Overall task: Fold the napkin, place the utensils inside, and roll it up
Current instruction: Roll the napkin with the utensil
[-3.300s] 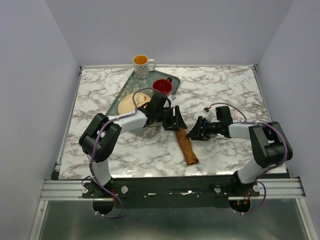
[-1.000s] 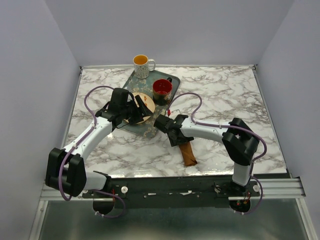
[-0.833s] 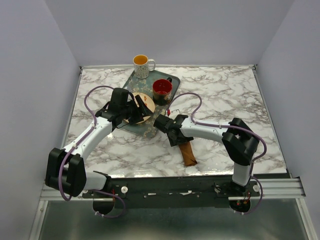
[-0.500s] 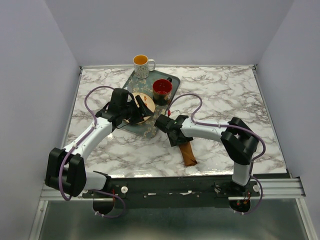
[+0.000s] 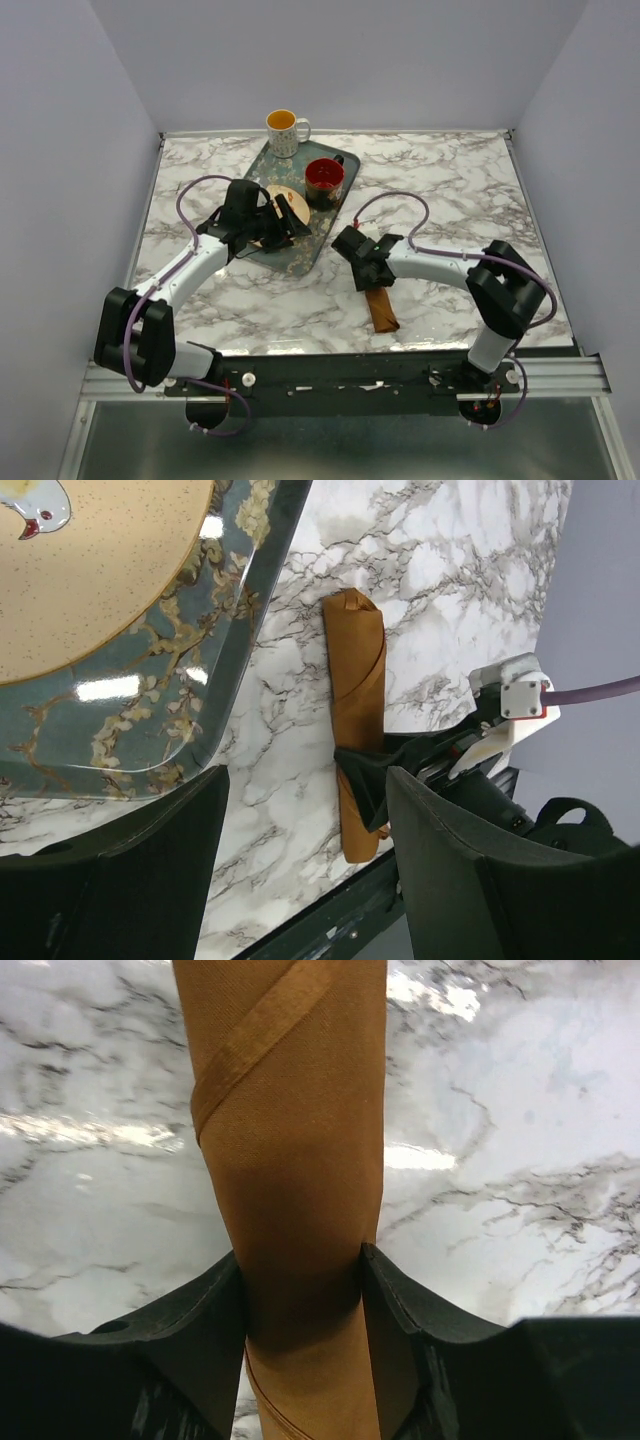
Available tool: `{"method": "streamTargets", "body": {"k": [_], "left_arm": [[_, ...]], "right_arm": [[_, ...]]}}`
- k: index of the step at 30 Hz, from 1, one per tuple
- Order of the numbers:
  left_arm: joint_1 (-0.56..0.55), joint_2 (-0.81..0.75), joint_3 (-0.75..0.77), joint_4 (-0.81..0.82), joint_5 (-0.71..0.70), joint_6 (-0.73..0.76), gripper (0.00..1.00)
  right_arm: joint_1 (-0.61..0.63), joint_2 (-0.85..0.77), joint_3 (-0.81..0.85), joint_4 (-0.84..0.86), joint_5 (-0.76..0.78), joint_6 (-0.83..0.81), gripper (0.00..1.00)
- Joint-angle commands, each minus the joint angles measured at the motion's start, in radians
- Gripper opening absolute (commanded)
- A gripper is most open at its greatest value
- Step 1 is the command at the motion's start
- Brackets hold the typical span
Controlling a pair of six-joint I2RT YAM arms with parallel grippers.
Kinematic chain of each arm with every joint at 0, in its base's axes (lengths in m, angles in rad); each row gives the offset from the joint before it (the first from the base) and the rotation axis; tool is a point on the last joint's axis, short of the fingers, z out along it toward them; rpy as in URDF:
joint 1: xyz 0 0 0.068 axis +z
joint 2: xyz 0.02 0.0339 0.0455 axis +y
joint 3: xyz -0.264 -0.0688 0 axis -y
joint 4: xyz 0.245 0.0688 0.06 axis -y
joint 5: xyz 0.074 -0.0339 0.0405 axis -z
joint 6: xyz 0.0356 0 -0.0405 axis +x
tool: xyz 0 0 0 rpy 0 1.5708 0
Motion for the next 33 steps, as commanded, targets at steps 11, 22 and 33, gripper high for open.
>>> {"method": "streamTargets", "body": {"k": [11,22,33], "left_arm": [[-0.021,0.042,0.009,0.044,0.062,-0.012,0.73],[-0.055,0.074,0.021,0.07,0.085,-0.02,0.73],[-0.173,0.179,0.043,0.136,0.146,-0.034,0.73]], "right_arm": [[-0.269,-0.3,-0.38,0.395,-0.448,-0.156,0.52],[-0.436,-0.271,-0.476,0.582,-0.77,-0.204,0.52],[-0.465,-0.204,-0.454,0.579,-0.835,-0.179,0.55]]}}
